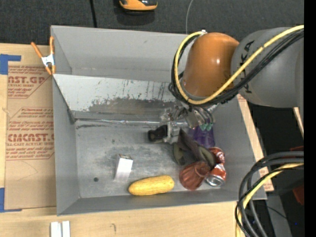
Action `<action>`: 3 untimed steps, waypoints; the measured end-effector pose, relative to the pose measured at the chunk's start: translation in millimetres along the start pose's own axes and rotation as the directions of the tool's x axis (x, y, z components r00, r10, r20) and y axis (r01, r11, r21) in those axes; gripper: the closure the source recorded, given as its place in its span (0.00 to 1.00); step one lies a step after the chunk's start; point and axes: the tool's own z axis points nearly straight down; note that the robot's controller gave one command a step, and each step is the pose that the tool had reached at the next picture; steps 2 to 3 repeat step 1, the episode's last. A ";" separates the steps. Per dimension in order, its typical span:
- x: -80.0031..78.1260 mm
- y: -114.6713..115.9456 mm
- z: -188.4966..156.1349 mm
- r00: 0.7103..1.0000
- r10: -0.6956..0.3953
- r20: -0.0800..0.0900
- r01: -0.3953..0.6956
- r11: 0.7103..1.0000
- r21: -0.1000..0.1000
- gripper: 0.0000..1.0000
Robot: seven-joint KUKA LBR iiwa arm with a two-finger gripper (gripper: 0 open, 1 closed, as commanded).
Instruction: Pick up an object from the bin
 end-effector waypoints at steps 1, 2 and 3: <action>10.6 6.2 -59.4 1.000 -0.009 -0.006 0.009 1.000 0.000 1.00; 10.6 6.2 -59.4 1.000 -0.009 -0.006 0.009 1.000 0.000 1.00; 10.6 6.2 -59.4 1.000 -0.009 -0.006 0.009 1.000 0.000 1.00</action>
Offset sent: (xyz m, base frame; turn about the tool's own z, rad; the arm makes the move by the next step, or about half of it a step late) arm -0.0246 -0.0076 0.1031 -0.0074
